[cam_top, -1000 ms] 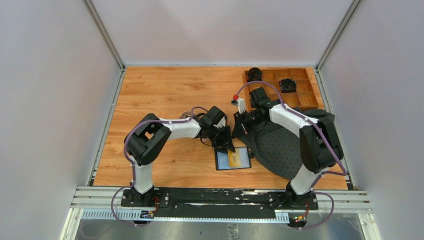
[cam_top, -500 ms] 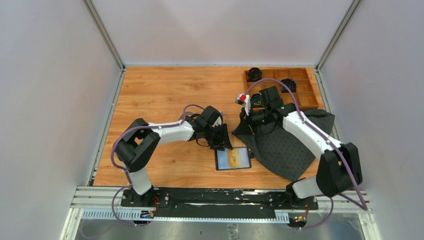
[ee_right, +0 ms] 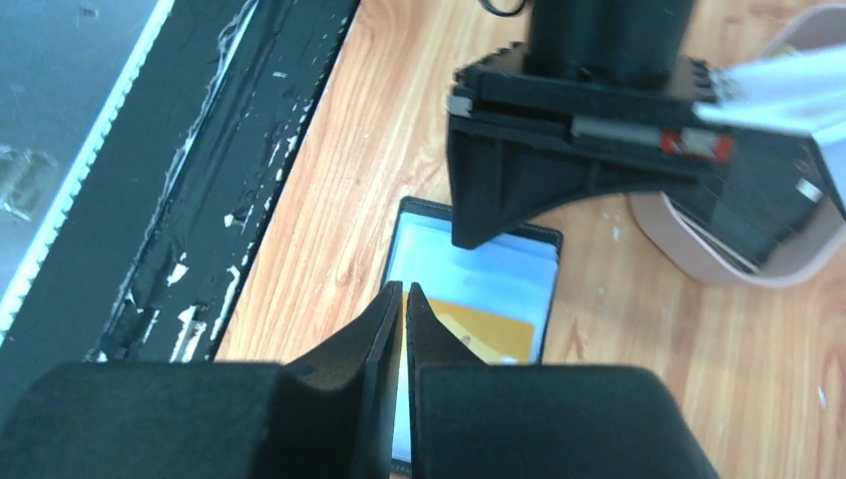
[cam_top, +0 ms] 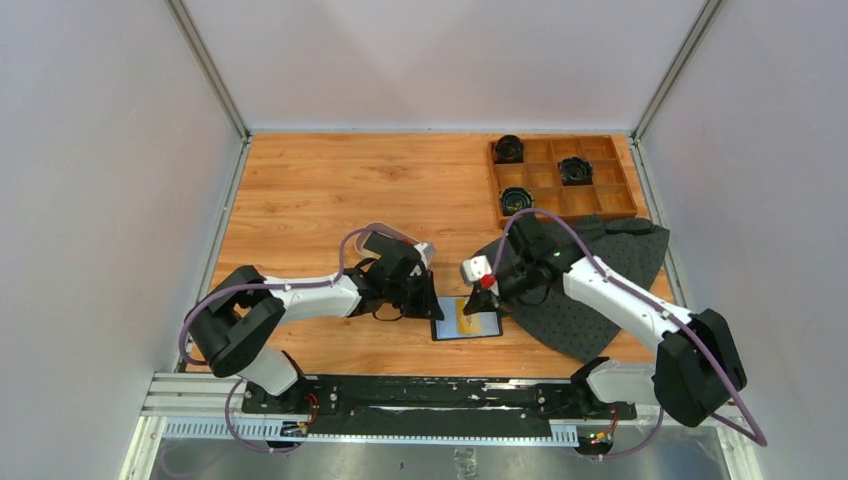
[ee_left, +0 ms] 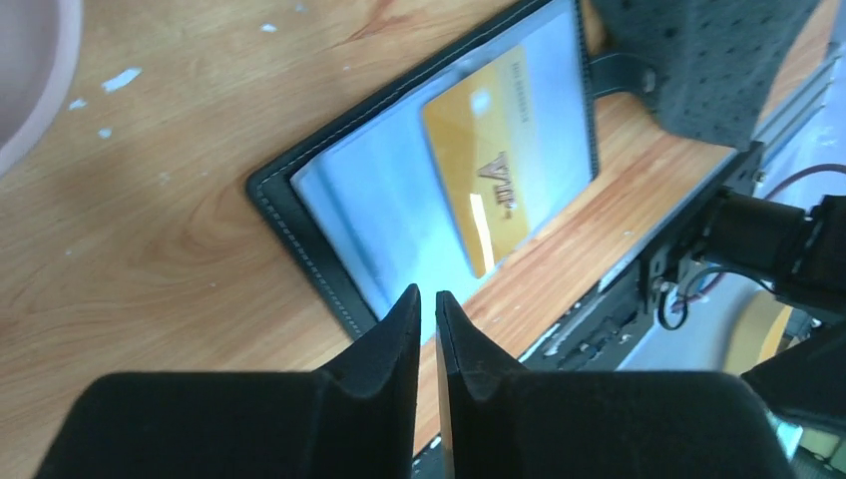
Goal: Put the credit cards into the card holder
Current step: Insert the credit card into the card holder.
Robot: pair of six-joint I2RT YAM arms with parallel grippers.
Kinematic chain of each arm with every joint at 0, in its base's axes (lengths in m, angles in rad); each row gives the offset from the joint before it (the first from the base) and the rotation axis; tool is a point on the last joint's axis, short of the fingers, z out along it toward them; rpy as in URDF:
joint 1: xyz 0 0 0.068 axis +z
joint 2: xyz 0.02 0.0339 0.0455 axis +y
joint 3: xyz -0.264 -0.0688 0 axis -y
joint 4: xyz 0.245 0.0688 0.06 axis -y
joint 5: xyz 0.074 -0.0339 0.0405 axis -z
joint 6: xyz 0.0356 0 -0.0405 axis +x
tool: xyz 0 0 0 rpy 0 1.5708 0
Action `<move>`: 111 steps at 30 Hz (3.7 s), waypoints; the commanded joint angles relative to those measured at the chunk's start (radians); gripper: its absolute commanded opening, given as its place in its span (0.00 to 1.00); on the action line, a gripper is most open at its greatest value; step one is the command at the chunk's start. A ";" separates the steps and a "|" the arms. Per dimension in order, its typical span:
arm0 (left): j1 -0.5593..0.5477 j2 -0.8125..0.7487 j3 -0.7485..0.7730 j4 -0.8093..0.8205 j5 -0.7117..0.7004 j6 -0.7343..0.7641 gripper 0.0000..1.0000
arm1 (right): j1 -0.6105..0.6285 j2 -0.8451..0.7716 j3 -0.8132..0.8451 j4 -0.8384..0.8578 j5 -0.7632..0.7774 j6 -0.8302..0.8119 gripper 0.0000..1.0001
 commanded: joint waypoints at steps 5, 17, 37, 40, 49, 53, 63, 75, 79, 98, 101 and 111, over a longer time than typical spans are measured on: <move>-0.006 0.081 -0.014 0.158 -0.003 0.025 0.11 | 0.248 0.114 -0.028 0.155 0.334 -0.040 0.04; -0.006 0.178 -0.036 0.159 0.022 -0.005 0.09 | 0.346 0.254 -0.034 0.262 0.557 -0.009 0.03; 0.017 0.193 -0.083 0.158 0.058 -0.017 0.04 | 0.368 0.296 0.003 0.098 0.703 -0.117 0.00; 0.020 0.198 -0.082 0.157 0.062 -0.015 0.04 | 0.345 0.281 0.002 0.066 0.696 -0.124 0.00; 0.025 0.203 -0.084 0.158 0.067 -0.012 0.03 | 0.305 0.269 0.005 0.003 0.715 -0.159 0.00; 0.025 0.207 -0.083 0.158 0.067 -0.012 0.03 | 0.286 0.267 0.005 -0.022 0.724 -0.165 0.00; 0.026 0.195 -0.069 0.158 0.087 -0.012 0.07 | 0.233 0.186 0.038 -0.076 0.543 -0.114 0.05; 0.008 -0.110 -0.087 0.157 0.071 -0.007 0.22 | 0.017 -0.015 0.052 -0.224 0.200 -0.096 0.34; 0.008 -0.281 -0.153 0.158 0.011 0.054 0.24 | -0.035 -0.044 0.052 -0.240 0.173 -0.055 0.37; 0.012 -1.048 -0.578 0.143 -0.429 -0.031 0.86 | -0.114 -0.010 0.067 -0.282 0.231 -0.002 0.39; 0.012 -1.137 -0.617 0.143 -0.409 -0.047 0.93 | -0.117 -0.002 0.065 -0.277 0.236 0.003 0.39; 0.012 -0.977 -0.641 0.260 -0.298 -0.112 0.94 | -0.118 0.046 0.065 -0.258 0.256 0.035 0.39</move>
